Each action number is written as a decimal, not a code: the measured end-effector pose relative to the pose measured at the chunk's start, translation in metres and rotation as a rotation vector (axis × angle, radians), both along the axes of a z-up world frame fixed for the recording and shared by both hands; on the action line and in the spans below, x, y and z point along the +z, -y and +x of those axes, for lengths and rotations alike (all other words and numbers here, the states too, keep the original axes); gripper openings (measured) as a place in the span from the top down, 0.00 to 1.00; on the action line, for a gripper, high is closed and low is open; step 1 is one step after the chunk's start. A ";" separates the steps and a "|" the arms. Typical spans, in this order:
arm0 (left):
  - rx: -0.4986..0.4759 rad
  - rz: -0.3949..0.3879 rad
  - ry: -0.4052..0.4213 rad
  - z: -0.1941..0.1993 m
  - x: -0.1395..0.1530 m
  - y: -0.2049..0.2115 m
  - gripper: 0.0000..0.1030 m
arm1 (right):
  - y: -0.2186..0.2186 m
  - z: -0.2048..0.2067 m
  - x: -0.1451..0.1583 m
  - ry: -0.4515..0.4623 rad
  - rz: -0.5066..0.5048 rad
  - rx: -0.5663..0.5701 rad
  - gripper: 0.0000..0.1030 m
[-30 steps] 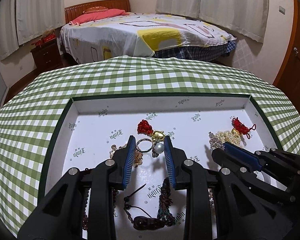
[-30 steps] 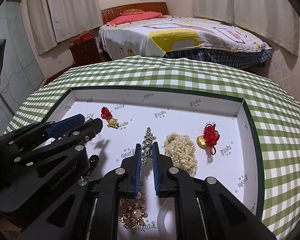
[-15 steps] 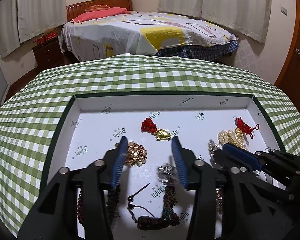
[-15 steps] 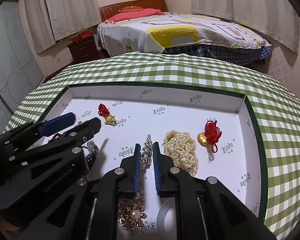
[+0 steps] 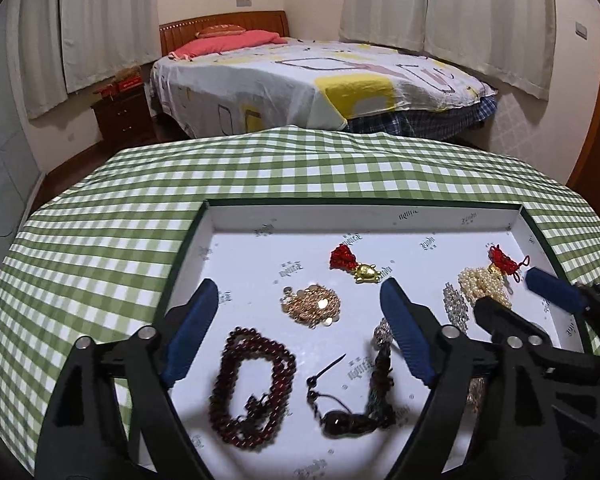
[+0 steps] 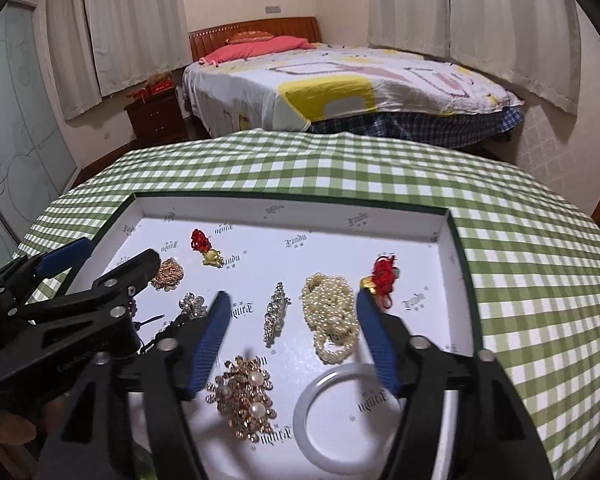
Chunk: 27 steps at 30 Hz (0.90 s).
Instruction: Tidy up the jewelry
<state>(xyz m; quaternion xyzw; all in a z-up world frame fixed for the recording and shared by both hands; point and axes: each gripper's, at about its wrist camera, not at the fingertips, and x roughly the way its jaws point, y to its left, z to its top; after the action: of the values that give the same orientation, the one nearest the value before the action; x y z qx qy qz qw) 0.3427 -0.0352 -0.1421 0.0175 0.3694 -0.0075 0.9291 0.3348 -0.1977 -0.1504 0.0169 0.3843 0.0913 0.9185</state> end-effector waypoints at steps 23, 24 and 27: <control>0.014 -0.031 0.095 -0.121 0.040 -0.015 0.08 | 0.028 -0.099 0.028 0.064 0.003 -0.066 0.27; 0.017 -0.029 0.104 -0.129 0.045 -0.016 0.07 | 0.029 -0.102 0.031 0.067 0.001 -0.069 0.26; 0.027 -0.019 0.125 -0.149 0.058 -0.017 0.05 | 0.031 -0.117 0.041 0.077 -0.001 -0.076 0.25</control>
<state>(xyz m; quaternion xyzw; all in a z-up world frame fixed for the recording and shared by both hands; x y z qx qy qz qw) 0.1939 -0.0185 -0.0843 0.0041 0.3108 0.0029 0.9505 0.2180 -0.2291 -0.1091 0.0276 0.3479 0.0569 0.9354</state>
